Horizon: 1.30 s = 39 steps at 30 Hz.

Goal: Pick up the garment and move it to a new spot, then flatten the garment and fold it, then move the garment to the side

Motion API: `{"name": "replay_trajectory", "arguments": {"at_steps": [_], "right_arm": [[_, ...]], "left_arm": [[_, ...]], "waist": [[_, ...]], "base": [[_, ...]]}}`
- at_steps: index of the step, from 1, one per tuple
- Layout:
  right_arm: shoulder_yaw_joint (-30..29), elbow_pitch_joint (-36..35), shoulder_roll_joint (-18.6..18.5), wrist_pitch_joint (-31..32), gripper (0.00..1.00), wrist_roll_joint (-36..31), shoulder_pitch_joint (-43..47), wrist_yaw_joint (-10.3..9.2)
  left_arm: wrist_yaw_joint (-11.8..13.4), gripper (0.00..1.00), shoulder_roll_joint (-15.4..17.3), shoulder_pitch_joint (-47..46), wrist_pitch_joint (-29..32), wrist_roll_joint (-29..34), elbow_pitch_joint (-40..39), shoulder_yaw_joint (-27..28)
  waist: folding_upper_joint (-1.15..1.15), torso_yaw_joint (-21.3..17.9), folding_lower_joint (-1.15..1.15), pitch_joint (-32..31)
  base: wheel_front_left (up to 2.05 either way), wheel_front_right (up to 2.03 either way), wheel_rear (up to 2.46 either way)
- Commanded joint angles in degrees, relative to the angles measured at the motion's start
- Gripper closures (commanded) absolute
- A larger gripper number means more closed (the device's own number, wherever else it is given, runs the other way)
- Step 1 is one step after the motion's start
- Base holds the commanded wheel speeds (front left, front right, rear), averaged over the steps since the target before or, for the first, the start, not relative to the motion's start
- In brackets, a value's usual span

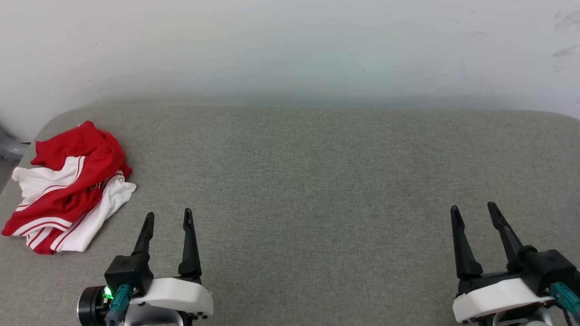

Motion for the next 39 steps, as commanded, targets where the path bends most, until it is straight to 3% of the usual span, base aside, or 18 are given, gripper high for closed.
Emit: {"name": "replay_trajectory", "arguments": {"at_steps": [1,16,39], "right_arm": [[0.04,-0.51,0.17,-0.59,0.00,-1.06,0.05,-0.02],[0.01,-0.63,0.19,-1.93,0.00,-4.72,0.72,-0.03],[-0.57,0.97,0.20,-1.91,0.00,0.39,0.99,-0.03]], "left_arm": [[0.02,0.00,0.13,0.62,-0.56,1.31,-0.11,-0.02],[-0.39,0.00,0.14,0.73,-1.96,5.67,0.98,-0.75],[-1.07,0.00,0.13,0.93,-1.90,4.14,2.46,-0.25]], "waist": [[0.00,0.01,0.00,0.02],[0.00,0.13,0.00,0.05],[0.00,0.27,0.00,-0.25]], "base": [[0.00,0.00,0.00],[0.00,0.00,0.00],[0.00,0.00,0.00]]}}
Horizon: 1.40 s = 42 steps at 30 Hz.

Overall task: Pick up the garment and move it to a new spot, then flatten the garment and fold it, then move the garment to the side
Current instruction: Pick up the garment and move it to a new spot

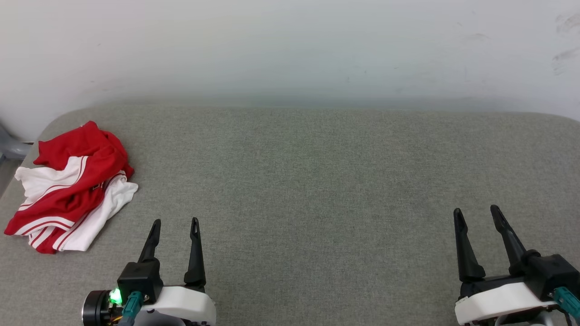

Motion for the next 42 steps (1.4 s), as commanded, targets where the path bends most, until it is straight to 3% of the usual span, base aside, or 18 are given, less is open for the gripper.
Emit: {"name": "replay_trajectory", "arguments": {"at_steps": [1,15,42], "right_arm": [[-0.02,0.07,0.20,-0.14,0.00,0.41,0.60,-0.04],[0.02,0.01,0.20,-0.14,0.00,0.87,0.36,-0.04],[0.51,-0.03,0.19,-0.14,0.00,0.56,-0.19,-0.04]], "left_arm": [[-0.20,0.00,0.09,0.17,-0.18,-0.08,0.08,0.19],[-0.64,0.00,0.10,-1.08,-0.18,0.24,0.50,0.52],[-0.24,0.00,0.08,-1.68,-0.17,-1.37,0.71,2.66]], "waist": [[0.00,0.02,0.00,0.04],[0.00,3.01,0.00,0.55],[0.00,21.56,0.00,1.75]], "base": [[0.00,0.00,0.00],[0.00,0.00,0.00],[0.00,0.00,0.00]]}}
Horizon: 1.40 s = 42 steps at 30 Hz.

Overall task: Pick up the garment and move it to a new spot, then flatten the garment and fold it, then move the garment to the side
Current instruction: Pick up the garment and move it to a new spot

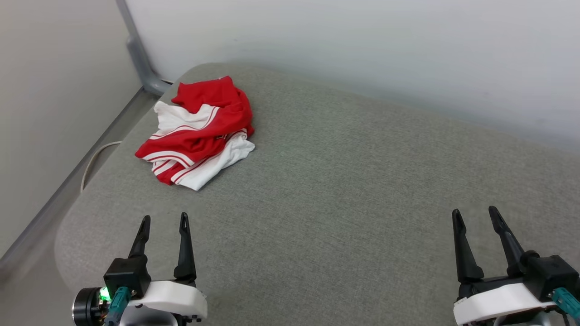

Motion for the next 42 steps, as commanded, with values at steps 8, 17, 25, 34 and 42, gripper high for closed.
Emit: {"name": "replay_trajectory", "arguments": {"at_steps": [8,17,25,34,42], "right_arm": [[0.21,-0.13,0.18,-0.14,0.00,-0.62,-0.74,-0.04],[0.64,-0.02,0.18,-0.14,0.00,-0.79,-0.83,-0.04],[0.90,-0.25,0.18,-0.14,0.00,-1.66,-1.72,-0.04],[1.40,-2.25,0.16,-0.14,0.00,-4.75,-4.40,-0.04],[1.50,-6.34,0.14,-0.14,0.00,-8.47,-8.82,-0.04]], "left_arm": [[0.39,0.00,0.06,-0.51,-0.16,-1.11,-0.06,0.46],[0.56,0.00,0.06,-0.30,-0.16,-1.71,0.23,0.62],[-0.66,0.00,0.06,-2.75,-0.16,-2.10,0.84,1.73],[-6.48,0.00,1.80,-15.41,-0.16,-2.04,3.58,8.91],[-9.29,0.00,6.00,-30.27,-0.15,-4.21,6.90,14.11]], "waist": [[0.00,5.39,0.00,0.82],[0.00,7.20,0.00,1.28],[0.00,5.78,0.00,2.28],[0.00,1.79,0.00,8.08],[0.00,-2.35,0.00,16.46]], "base": [[0.00,0.00,0.00],[0.00,0.00,0.00],[0.00,0.00,0.00],[0.00,0.00,0.00],[0.00,0.00,0.00]]}}
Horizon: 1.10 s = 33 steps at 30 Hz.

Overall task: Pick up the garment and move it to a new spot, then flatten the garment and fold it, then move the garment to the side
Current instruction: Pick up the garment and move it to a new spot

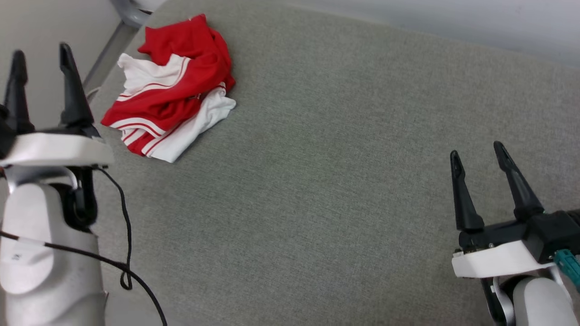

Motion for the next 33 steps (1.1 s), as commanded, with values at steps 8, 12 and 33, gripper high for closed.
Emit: {"name": "replay_trajectory", "arguments": {"at_steps": [8,12,33], "right_arm": [[-0.18,-4.75,0.07,-0.13,0.00,-2.74,-4.31,-0.04],[-0.64,-6.48,0.08,-0.14,0.00,-3.44,-5.14,-0.04],[-0.54,-11.09,0.07,-0.14,0.00,-6.13,-9.06,-0.04]], "left_arm": [[-0.86,0.00,8.16,-12.73,0.90,-6.11,10.30,-5.20],[-0.85,0.00,14.40,-17.03,8.36,-15.69,14.45,-12.53],[-0.88,0.00,28.57,-28.38,55.27,-45.45,26.75,-35.41]], "waist": [[0.00,-4.99,0.00,9.79],[0.00,-5.65,0.00,11.99],[0.00,-8.94,0.00,21.22]], "base": [[0.00,0.00,0.00],[0.00,0.00,0.00],[0.00,0.00,0.00]]}}
